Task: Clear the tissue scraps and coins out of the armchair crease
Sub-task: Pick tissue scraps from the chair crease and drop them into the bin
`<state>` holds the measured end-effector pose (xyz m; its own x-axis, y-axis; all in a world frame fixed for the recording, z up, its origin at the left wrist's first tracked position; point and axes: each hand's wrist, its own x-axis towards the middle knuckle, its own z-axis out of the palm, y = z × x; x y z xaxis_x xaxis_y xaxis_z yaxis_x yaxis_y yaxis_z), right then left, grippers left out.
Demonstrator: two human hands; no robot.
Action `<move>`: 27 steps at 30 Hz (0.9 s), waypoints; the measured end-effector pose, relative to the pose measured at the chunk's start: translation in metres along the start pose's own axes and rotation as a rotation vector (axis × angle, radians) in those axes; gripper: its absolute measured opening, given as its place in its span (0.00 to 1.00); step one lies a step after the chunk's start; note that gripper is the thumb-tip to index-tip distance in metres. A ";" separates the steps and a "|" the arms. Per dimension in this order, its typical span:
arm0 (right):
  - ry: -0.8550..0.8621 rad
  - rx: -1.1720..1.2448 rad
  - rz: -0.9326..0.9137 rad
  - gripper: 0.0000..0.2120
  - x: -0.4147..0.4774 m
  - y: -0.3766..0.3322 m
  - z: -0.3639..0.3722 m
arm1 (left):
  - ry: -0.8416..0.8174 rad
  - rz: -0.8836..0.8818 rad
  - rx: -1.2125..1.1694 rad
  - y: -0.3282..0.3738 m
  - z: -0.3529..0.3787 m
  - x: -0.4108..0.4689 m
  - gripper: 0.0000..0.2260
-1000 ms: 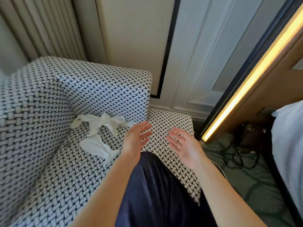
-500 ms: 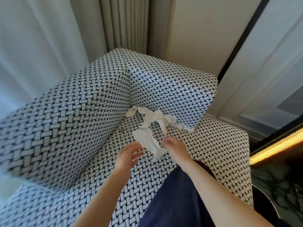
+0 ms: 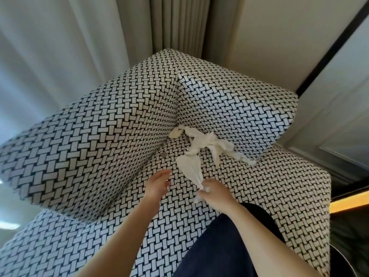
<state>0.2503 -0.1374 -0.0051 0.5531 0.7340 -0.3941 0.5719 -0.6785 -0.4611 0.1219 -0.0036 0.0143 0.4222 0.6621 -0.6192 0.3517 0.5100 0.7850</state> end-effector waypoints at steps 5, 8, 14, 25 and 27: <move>0.024 0.210 -0.010 0.15 0.003 0.004 -0.003 | -0.005 -0.006 -0.010 0.001 0.012 0.003 0.07; -0.117 -0.096 -0.048 0.17 0.003 0.005 0.001 | -0.002 -0.014 -0.001 -0.004 0.015 0.001 0.07; -0.002 0.168 0.038 0.15 -0.008 -0.002 0.001 | -0.002 -0.029 -0.003 -0.012 0.013 -0.003 0.07; 0.415 1.168 0.208 0.15 -0.017 0.003 -0.035 | -0.010 -0.053 -0.080 -0.012 0.021 -0.002 0.09; 0.378 1.419 0.234 0.22 -0.016 0.007 -0.038 | -0.032 -0.060 -0.089 -0.010 0.027 -0.003 0.09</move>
<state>0.2687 -0.1552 0.0281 0.7948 0.4132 -0.4444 -0.4803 -0.0191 -0.8769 0.1394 -0.0251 0.0076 0.4296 0.6119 -0.6641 0.3021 0.5956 0.7443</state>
